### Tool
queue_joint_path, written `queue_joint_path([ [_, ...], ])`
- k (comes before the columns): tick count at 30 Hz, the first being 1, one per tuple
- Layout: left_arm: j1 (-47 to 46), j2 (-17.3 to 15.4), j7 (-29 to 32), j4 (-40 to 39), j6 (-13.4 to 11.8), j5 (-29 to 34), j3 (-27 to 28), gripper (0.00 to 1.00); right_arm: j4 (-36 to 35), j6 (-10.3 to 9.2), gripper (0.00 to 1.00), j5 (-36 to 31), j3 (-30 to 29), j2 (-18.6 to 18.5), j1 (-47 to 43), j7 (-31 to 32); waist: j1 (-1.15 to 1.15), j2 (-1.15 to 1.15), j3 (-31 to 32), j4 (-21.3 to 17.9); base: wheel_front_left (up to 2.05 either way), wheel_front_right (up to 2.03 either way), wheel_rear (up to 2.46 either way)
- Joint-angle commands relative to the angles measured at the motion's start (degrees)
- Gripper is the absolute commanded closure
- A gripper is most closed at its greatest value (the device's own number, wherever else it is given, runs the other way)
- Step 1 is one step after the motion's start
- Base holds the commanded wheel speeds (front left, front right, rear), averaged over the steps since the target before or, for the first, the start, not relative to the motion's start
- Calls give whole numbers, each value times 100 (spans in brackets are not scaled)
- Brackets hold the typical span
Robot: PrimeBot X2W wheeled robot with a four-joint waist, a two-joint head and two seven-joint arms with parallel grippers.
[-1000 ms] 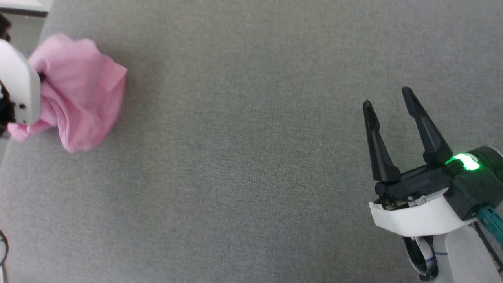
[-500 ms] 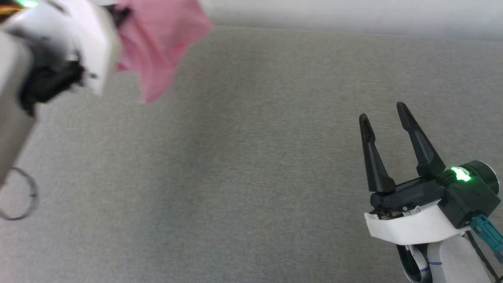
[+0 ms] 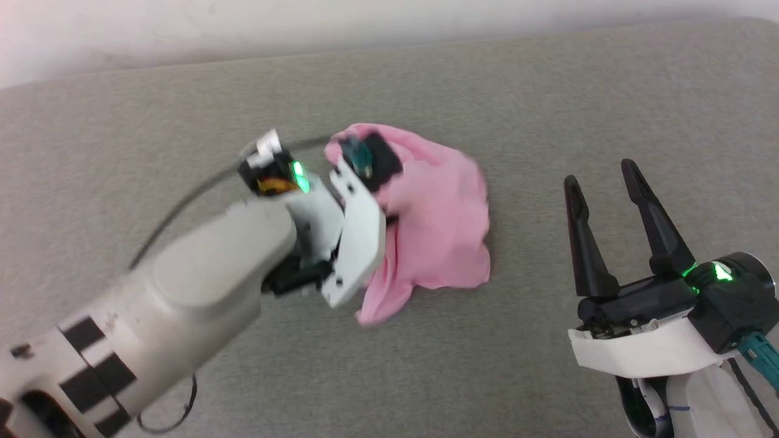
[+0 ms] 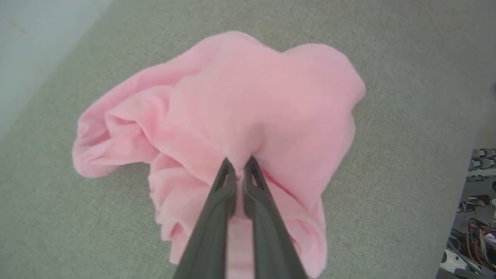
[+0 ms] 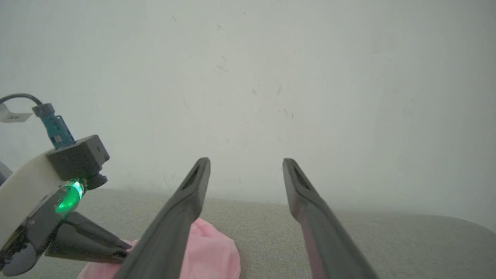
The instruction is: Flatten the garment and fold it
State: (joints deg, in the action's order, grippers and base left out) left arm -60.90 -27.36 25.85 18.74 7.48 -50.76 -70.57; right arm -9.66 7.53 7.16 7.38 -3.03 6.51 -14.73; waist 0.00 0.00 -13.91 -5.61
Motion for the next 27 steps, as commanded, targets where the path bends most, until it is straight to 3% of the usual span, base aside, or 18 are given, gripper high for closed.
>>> queue_joint_path([
  [1,204,44,-47,110,1,-33,-116,100,-7,-4,0,44,-16,14,-53,-27,0,0,-83,-373,0,0,0],
  [8,1015,304,182,307,1,180,-273,100,23,-4,0,30,-75,14,-148,-27,0,0,-33,-358,0,0,0],
  [11,1068,336,-270,450,1,181,-275,100,53,-4,0,-48,-41,14,-170,-27,0,0,59,-274,0,0,0],
  [12,1013,355,-577,498,1,227,-247,22,61,-4,0,-58,-56,14,-184,-27,0,0,114,-229,0,0,0],
  [13,996,382,-853,530,1,208,-173,0,65,-4,0,-70,-55,14,-201,-27,0,0,163,-197,0,0,0],
  [18,1017,466,-2462,278,-36,131,361,0,100,-4,0,-121,-80,14,-349,-27,0,0,500,-5,0,0,0],
  [20,1053,431,-2994,180,-236,234,576,0,105,-4,0,-125,-92,15,-434,-27,0,0,623,84,0,0,0],
  [23,1166,315,-3688,13,-698,445,874,0,125,-4,0,-145,-108,15,-553,-27,0,0,779,210,0,0,0],
  [27,1493,186,-4063,-280,-1599,800,1532,0,126,-4,0,-150,-191,15,-679,-27,0,0,911,371,0,0,0],
])
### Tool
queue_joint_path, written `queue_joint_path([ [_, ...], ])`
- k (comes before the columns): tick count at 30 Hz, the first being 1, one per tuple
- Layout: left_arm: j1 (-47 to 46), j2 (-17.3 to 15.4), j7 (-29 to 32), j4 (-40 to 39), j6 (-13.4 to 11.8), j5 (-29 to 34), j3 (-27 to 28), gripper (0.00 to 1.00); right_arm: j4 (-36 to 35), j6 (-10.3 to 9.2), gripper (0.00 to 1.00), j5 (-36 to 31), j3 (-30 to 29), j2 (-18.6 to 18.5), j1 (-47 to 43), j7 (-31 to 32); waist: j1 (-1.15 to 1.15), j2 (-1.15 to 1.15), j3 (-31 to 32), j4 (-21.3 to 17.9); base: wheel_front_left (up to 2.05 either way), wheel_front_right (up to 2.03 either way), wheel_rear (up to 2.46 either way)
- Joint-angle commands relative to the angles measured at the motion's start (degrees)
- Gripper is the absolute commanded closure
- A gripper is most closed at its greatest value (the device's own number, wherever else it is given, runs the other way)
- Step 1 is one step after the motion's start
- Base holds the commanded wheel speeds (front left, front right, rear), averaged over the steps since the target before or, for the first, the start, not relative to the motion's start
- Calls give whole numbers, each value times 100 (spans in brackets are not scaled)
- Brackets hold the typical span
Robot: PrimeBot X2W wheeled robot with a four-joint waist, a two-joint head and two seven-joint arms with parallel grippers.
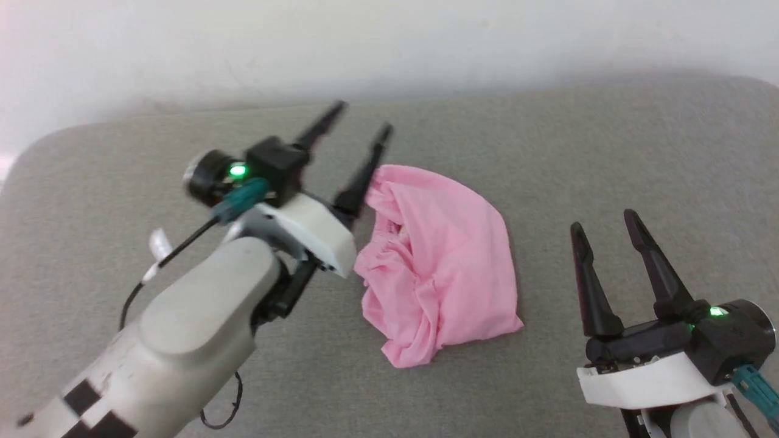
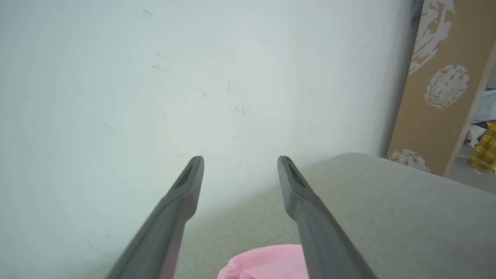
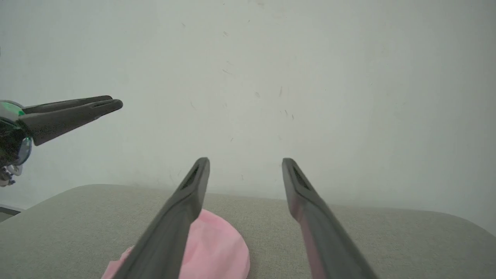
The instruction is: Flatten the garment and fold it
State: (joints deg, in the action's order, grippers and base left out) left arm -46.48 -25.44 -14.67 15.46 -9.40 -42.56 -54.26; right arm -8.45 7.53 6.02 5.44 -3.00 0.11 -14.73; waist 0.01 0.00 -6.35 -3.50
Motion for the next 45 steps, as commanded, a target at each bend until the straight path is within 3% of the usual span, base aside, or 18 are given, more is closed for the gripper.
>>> queue_joint_path([
  [1,177,-22,-23,-106,-129,120,153,0,4,-4,0,-30,-21,12,-61,-27,-1,0,170,192,0,0,0],
  [5,1142,111,-30,-851,-761,736,1406,0,31,-4,0,94,-205,12,-145,-27,-1,0,240,310,0,0,0],
  [9,2184,313,-31,-1253,-1208,1626,2284,0,74,-4,0,161,-288,12,-221,-27,-1,0,317,373,0,0,0],
  [12,2894,561,-31,-1363,-1441,2060,2873,0,137,-4,0,240,-384,13,-270,-27,-1,0,358,409,0,0,0],
  [15,3460,820,-32,-1356,-1471,2343,3330,0,219,-4,0,379,-503,13,-310,-27,-1,0,385,431,0,0,0],
  [23,4346,1371,-32,-1309,-904,2958,4061,0,387,-4,0,516,-566,13,-460,-27,-1,0,493,502,0,0,0],
  [34,4721,1854,-32,-1225,-306,3537,4594,0,519,-4,0,489,-474,13,-594,-27,-1,0,545,562,0,0,0],
  [40,4075,1782,-32,-1279,153,3760,4746,0,473,-4,0,431,-452,13,-505,-27,-1,0,478,583,0,0,0],
  [45,2961,1565,-32,-816,782,3702,4712,0,460,-4,0,362,-431,13,-404,-27,-1,0,388,567,0,0,0],
])
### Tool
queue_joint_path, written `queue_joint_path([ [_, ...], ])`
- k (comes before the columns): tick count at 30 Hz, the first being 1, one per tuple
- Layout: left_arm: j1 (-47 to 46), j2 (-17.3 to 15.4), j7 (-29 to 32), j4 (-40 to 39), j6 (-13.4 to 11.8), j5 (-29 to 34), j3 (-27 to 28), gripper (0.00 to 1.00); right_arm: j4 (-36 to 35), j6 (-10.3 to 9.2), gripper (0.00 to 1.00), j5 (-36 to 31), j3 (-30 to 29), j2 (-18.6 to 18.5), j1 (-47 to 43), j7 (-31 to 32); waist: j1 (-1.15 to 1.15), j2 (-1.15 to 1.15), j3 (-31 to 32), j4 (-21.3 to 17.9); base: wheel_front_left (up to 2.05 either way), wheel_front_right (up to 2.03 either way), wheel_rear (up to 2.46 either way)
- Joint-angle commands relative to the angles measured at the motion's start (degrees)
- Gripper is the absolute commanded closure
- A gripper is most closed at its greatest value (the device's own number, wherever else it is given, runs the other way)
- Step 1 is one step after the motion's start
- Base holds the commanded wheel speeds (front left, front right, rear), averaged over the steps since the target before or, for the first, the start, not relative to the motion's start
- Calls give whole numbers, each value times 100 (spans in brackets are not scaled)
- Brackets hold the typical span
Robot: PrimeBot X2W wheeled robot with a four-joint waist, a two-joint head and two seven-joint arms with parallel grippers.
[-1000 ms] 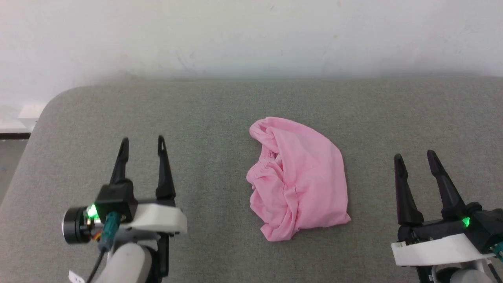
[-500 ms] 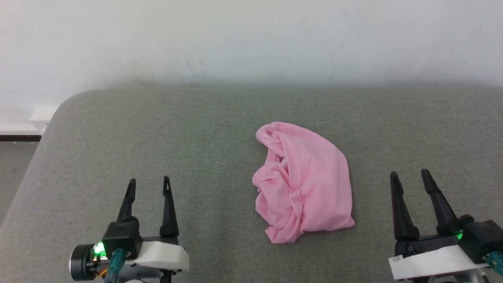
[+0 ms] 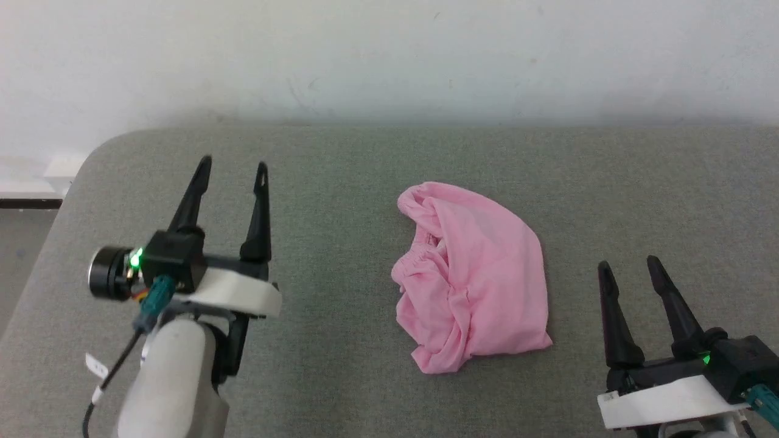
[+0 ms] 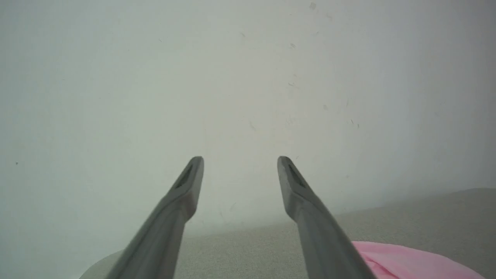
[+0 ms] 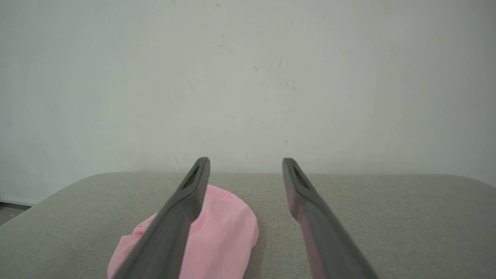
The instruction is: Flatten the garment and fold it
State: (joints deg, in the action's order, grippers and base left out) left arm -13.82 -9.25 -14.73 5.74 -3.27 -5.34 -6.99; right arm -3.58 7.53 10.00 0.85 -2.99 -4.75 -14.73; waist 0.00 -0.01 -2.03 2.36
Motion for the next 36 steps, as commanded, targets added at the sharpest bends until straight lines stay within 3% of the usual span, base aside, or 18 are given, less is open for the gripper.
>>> queue_joint_path([
  [1,-522,-95,-25,370,339,-54,-77,0,-34,-4,0,-39,40,12,99,-27,0,1,-63,-36,0,0,0],
  [5,-1498,-225,411,1152,872,-144,-465,0,-45,-4,0,-39,68,12,141,-27,0,1,-170,-129,0,0,0],
  [9,-2277,-216,1099,1746,1055,-462,-1055,0,-48,-4,0,-23,82,12,195,-27,0,1,-296,-267,0,0,0],
  [12,-2570,-179,1421,1993,1069,-819,-1440,0,-49,-4,0,-33,124,12,237,-27,0,1,-369,-358,0,0,0],
  [22,-3641,-908,3603,2474,1074,-3134,-4600,0,-29,-4,0,-98,213,12,447,-27,0,1,-651,-790,0,0,0],
  [28,-4186,-1300,4584,2564,1075,-4037,-6142,0,-12,-4,0,-105,305,12,586,-27,0,1,-888,-974,0,0,0],
  [31,-4280,-1375,4947,2670,1075,-4193,-6525,0,14,-4,0,-98,339,12,655,-27,0,1,-997,-1036,0,0,0],
  [36,-4065,-1421,5351,2474,1075,-4183,-6630,0,40,-4,0,-96,365,12,726,-27,0,1,-1100,-1069,0,0,0],
])
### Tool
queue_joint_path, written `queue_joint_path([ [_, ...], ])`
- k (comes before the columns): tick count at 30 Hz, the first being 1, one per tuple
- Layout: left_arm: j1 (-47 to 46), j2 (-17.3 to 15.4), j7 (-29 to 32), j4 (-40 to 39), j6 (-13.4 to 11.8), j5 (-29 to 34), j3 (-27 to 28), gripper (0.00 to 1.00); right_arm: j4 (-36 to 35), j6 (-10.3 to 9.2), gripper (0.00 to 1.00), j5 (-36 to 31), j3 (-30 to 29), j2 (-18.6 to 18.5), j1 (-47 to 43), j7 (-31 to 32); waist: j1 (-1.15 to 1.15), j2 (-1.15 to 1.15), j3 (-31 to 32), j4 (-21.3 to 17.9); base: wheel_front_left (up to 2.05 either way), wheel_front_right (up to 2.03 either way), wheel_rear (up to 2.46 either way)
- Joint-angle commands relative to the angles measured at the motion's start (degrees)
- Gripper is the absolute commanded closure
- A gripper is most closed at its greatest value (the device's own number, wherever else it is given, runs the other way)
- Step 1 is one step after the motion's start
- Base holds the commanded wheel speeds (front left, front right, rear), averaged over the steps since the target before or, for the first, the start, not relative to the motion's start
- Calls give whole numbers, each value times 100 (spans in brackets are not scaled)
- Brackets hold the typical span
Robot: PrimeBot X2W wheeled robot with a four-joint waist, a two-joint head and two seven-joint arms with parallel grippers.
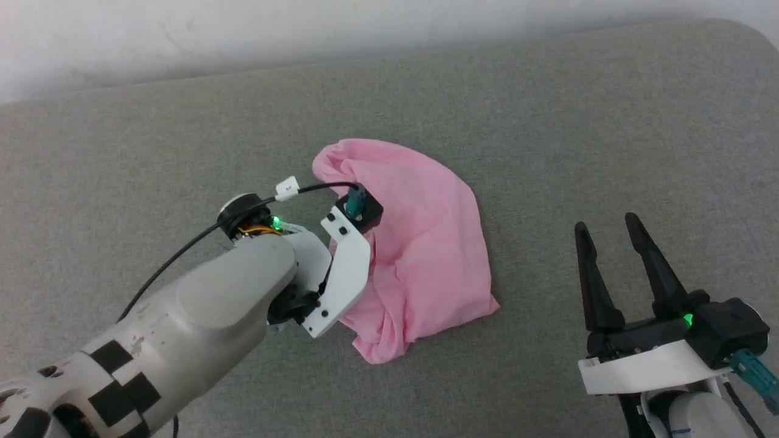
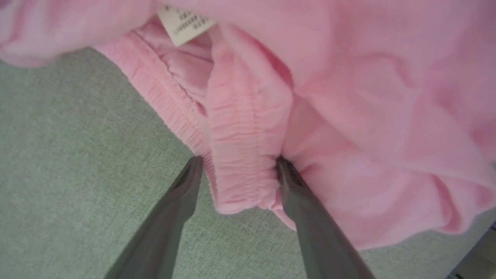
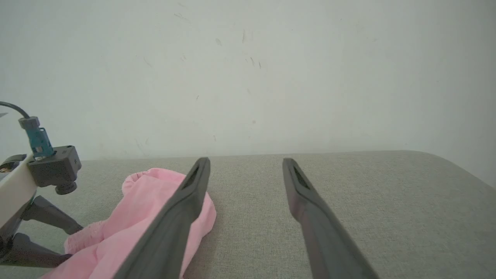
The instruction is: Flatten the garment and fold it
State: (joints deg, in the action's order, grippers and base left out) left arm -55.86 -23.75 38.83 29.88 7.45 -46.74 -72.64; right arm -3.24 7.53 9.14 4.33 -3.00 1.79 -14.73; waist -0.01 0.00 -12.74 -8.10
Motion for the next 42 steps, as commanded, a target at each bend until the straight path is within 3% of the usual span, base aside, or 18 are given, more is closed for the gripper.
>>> queue_joint_path([
  [1,201,2,30,-58,3,73,-67,0,12,-4,0,-11,5,13,71,-27,1,0,-28,-8,0,0,0],
  [2,240,-47,-2,-201,3,218,-68,22,22,-4,0,-20,7,13,64,-27,1,0,-16,9,0,0,0],
  [3,275,-118,-62,-368,3,383,-69,83,30,-4,0,-33,19,13,56,-27,1,0,5,24,0,0,0],
  [4,305,-205,-181,-550,3,497,-69,100,33,-4,0,-39,23,13,47,-27,1,0,37,42,0,0,0],
  [8,239,-641,-1197,-967,3,358,-52,100,33,-4,0,-40,-46,13,-44,-27,1,0,210,193,0,0,0],
  [12,425,-1122,-2215,-1252,-107,50,435,100,15,-4,0,-55,-90,13,-176,-27,1,0,369,417,0,0,0],
  [17,1170,-1832,-3044,-1827,-843,-312,998,100,-19,-4,0,-84,-73,13,-243,-27,1,0,440,690,0,0,0],
  [21,1994,-2170,-3222,-2123,-1338,-526,971,100,-22,-4,0,-107,-55,13,-250,-27,1,0,435,897,0,0,0],
  [25,2687,-2131,-3303,-2163,-1590,-781,825,100,3,-4,0,-147,-25,13,-259,-27,1,0,457,1033,0,0,0],
  [30,3144,-1896,-3382,-1947,-1615,-928,636,100,30,-4,0,-247,-41,13,-268,-27,1,0,580,1166,0,0,0],
  [31,3187,-1837,-3483,-1933,-1651,-947,667,54,32,-4,0,-300,-23,13,-262,-27,1,0,615,1183,0,0,0],
  [32,3220,-1790,-3639,-1907,-1697,-965,734,0,32,-4,0,-355,-14,13,-249,-27,1,0,651,1199,0,0,0],
  [37,3227,-1705,-4724,-1986,-2216,-772,1230,0,-71,-4,0,-628,38,-37,-71,-27,1,0,846,1278,0,0,0],
  [42,3328,-1654,-5360,-2403,-2946,-297,1965,0,-204,-4,0,-612,488,-478,195,-27,1,0,964,1341,0,0,0],
])
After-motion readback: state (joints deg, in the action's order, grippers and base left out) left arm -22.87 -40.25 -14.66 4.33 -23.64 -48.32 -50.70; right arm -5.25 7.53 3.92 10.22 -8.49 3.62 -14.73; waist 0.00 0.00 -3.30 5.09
